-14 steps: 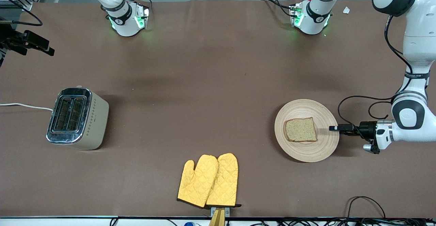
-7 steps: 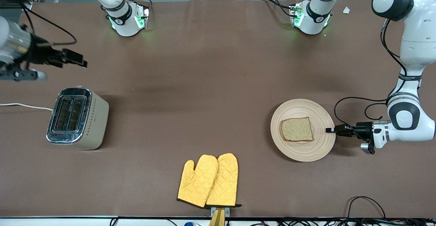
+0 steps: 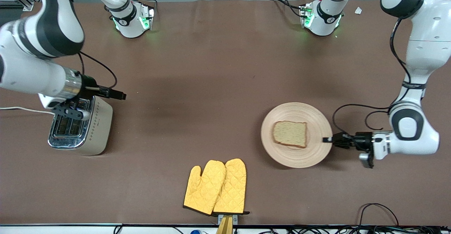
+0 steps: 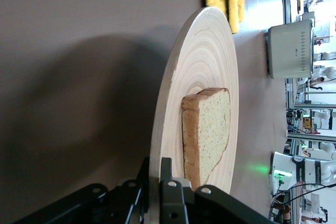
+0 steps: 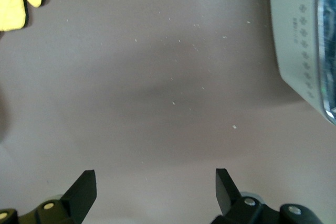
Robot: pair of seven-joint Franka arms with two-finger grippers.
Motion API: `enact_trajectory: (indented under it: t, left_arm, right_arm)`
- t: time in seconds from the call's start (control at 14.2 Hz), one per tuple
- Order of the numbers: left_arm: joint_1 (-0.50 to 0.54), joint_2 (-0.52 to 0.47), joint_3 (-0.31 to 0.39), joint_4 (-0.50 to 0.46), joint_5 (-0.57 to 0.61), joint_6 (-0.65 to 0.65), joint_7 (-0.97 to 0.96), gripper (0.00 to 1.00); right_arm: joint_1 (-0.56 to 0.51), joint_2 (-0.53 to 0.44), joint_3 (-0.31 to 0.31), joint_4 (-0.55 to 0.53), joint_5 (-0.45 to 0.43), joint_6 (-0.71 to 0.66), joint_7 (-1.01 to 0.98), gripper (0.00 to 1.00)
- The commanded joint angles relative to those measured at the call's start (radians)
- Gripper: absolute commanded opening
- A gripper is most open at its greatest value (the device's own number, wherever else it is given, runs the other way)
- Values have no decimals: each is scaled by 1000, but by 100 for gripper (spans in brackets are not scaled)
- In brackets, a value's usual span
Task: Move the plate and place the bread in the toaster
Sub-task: 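Push the plate toward the toaster while the right gripper reaches the bread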
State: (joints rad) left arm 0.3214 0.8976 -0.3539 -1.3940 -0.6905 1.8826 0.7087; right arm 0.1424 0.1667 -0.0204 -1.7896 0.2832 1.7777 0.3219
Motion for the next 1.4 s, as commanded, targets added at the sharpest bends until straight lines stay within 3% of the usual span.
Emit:
enact_trajectory:
  t: [0.0, 0.28, 0.63, 0.91, 1.05, 1.12, 1.19, 1.26, 1.33]
  left_arm:
    - [-123, -2, -45, 20, -87, 100, -109, 0]
    - [-388, 41, -42, 38, -280, 330, -186, 0]
    - [-645, 196, -42, 177, -457, 486, -215, 0]
    - [-737, 251, -40, 214, -503, 547, -215, 0]
    - [-745, 254, -39, 210, -503, 552, -224, 2]
    - [-745, 251, -37, 208, -503, 552, -247, 21]
    - [-745, 247, -37, 207, -501, 552, -264, 80]
    - [-745, 244, -37, 205, -501, 552, -278, 100]
    - [-740, 239, -37, 205, -500, 552, -297, 100]
  right_arm:
    - [64, 34, -6, -60, 25, 109, 69, 100]
    - [65, 126, -7, -60, 21, 186, 78, 100]
    - [49, 166, -13, -60, 8, 207, 77, 100]
    - [69, 168, -13, -62, -91, 224, 89, 100]
    - [77, 181, -13, -67, -96, 233, 130, 100]
    - [85, 189, -12, -67, -96, 233, 147, 100]
    - [104, 194, -12, -65, -96, 233, 164, 99]
    - [112, 212, -12, -60, -98, 232, 167, 96]
    - [112, 237, -12, -56, -99, 236, 166, 91]
